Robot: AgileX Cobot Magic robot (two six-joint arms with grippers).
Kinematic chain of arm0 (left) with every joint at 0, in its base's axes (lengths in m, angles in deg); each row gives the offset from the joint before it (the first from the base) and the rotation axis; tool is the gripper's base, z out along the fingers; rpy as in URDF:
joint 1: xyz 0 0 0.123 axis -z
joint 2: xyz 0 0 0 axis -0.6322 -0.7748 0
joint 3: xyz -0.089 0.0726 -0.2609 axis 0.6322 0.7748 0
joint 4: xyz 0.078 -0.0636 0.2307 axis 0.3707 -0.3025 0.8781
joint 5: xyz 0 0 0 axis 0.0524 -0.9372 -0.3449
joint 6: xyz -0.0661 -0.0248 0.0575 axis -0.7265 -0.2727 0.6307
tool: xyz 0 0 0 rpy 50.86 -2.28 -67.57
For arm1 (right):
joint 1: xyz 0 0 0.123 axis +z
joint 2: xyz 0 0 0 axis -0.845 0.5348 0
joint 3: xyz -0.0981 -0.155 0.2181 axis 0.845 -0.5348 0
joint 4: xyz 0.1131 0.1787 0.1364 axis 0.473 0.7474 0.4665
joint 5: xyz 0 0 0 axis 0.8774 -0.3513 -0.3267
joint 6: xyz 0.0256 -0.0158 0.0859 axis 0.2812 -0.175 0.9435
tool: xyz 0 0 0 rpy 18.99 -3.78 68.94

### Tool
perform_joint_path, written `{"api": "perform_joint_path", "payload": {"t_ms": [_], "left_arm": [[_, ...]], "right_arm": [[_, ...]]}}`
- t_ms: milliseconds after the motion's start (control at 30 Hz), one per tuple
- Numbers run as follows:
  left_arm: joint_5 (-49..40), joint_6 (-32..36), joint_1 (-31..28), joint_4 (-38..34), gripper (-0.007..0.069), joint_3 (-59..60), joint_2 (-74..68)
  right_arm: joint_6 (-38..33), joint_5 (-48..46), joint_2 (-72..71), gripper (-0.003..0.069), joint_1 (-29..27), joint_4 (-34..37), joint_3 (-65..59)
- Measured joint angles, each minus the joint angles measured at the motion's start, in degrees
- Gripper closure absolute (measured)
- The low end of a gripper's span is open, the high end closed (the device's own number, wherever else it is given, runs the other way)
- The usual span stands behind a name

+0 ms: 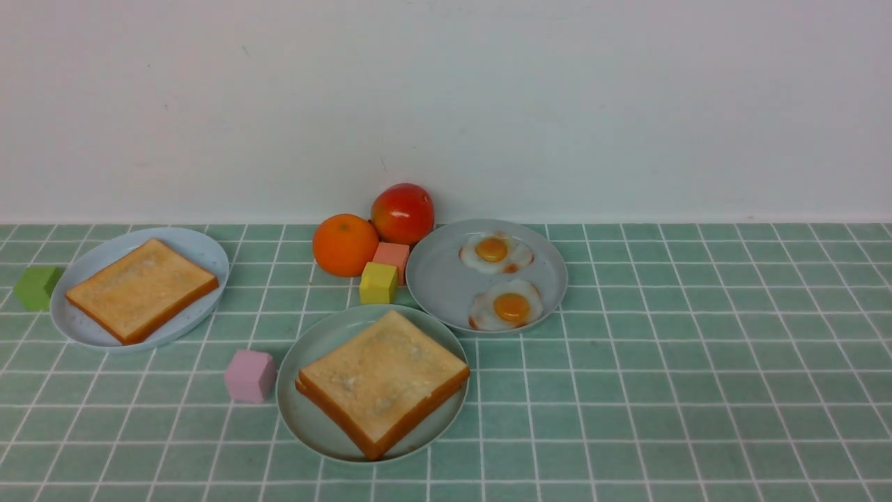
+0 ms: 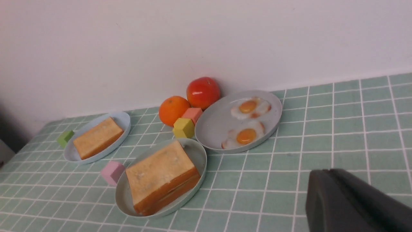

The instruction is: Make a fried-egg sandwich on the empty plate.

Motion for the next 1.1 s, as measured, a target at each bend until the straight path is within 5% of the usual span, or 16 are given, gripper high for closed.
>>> {"api": "perform_joint_path", "payload": {"t_ms": [400,700,1100], "left_arm": [[-2.45,0.00,0.00,0.00,0.0638,0.00,0.00],[-2.51,0.00,0.00,0.00,0.0636,0.00,0.00],[-2.69,0.00,0.00,0.00,0.0626,0.00,0.00]], "right_arm": [[0.00,1.46,-0.07,0.0641,-0.32,-4.20,-8.05],[-4.49,11.22,-7.69,0.0673,-20.13,-5.77,-21.09],[-14.74,5.33,-9.48,0.0673,-21.97,-4.56,-22.00]]}}
